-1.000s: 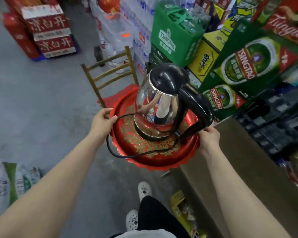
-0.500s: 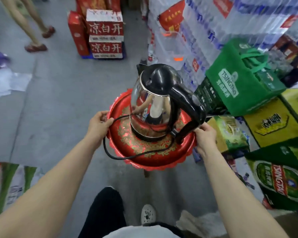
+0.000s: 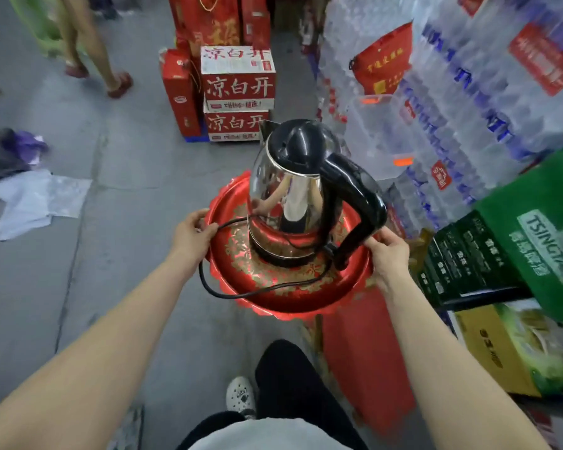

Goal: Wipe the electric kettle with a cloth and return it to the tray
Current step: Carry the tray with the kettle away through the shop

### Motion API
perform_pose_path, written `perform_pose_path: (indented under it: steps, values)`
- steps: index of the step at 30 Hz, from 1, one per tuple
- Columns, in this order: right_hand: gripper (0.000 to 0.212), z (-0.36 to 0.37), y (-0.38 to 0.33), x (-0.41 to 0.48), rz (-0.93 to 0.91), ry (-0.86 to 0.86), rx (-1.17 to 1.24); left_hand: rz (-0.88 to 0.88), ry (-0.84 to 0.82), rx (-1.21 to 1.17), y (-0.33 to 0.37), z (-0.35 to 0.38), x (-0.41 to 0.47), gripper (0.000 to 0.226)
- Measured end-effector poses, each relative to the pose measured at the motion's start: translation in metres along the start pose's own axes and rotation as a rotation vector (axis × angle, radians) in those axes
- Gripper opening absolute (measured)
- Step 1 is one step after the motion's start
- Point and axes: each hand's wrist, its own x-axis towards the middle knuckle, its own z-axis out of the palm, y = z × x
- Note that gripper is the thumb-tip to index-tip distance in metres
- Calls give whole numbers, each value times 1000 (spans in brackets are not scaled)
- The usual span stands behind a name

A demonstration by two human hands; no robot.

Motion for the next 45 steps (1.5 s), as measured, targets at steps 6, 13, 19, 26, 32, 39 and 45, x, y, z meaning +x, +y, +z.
perform_pose_path:
  steps: [6,13,19,26,32,39,45]
  values:
    - [38,96,-43,111,-19,-14,44,-12,5,29,41,11,146,32]
    - [40,202,-104,255,9,-92,-33,-76,65,82,91,17,302,32]
    - [34,303,-150,351,43,-146,-56,-96,83,103,131,9,433,34]
    - [42,423,-193,458,85,-81,-119,-80,37,149,177,0,606,31]
    - [47,512,-220,550,143,-18,-135,-71,-34,187,221,-3,745,30]
    - [49,596,-240,672,155,-8,-212,-64,-83,294,247,12,899,34]
    - [49,658,-239,786,234,-57,-279,-134,-54,318,250,43,1012,36]
